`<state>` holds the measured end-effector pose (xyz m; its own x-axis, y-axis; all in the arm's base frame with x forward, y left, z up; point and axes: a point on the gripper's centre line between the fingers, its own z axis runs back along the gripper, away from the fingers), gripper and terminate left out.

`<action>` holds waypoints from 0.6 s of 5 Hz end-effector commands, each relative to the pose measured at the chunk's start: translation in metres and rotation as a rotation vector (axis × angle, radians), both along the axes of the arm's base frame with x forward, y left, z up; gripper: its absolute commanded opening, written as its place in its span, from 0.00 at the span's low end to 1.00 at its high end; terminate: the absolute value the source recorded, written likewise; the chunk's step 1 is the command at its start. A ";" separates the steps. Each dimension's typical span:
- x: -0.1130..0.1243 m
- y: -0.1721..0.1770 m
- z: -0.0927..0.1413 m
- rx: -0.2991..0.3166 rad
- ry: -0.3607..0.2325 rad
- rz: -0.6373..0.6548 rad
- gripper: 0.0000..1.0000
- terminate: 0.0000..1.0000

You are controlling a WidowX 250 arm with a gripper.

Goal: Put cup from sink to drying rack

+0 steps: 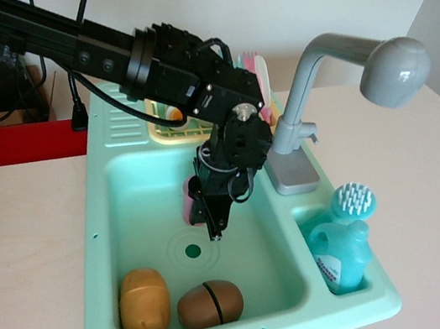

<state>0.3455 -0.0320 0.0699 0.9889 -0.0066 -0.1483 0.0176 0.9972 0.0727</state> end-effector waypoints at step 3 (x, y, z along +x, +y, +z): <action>0.031 0.028 0.124 -0.017 -0.262 0.032 0.00 0.00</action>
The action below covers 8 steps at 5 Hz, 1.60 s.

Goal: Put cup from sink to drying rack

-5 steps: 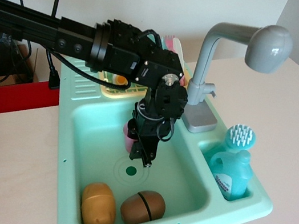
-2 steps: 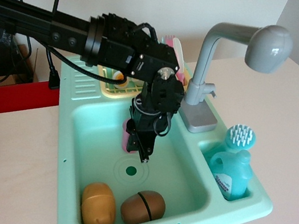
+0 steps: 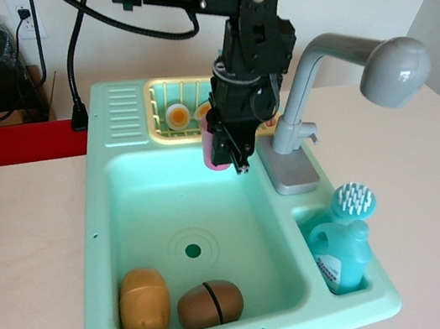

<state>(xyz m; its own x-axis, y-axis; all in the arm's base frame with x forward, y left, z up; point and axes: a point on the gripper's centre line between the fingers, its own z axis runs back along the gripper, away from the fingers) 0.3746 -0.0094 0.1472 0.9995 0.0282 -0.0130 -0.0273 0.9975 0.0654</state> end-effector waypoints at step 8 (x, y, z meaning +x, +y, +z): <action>0.002 0.116 -0.021 0.024 -0.019 0.266 0.00 0.00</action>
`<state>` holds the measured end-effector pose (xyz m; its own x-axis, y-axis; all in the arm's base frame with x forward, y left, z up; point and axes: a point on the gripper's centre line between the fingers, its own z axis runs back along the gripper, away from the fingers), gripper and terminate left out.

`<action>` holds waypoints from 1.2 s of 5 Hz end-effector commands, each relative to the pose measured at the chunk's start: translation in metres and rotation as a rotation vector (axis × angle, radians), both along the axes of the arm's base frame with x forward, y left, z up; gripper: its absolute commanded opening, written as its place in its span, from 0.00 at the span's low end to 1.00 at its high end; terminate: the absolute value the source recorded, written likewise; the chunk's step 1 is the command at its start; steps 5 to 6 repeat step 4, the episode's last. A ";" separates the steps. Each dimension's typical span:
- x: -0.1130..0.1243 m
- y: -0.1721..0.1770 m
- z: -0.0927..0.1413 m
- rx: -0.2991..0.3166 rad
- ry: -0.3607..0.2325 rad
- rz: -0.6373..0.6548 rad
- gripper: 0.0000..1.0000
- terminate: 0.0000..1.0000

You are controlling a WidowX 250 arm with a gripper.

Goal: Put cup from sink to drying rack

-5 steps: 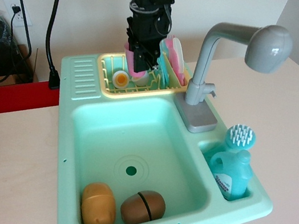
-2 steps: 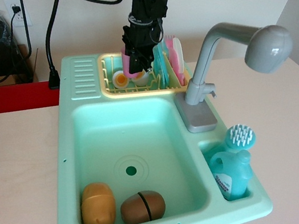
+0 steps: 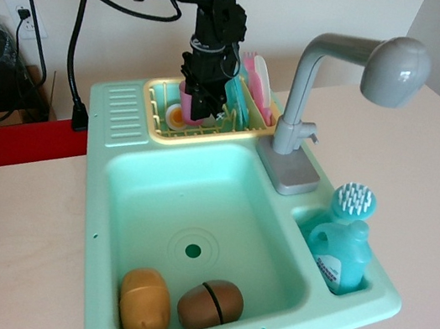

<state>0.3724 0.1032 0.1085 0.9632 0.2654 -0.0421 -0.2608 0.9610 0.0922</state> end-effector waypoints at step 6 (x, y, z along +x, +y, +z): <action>0.005 -0.021 0.070 0.037 -0.147 -0.025 1.00 1.00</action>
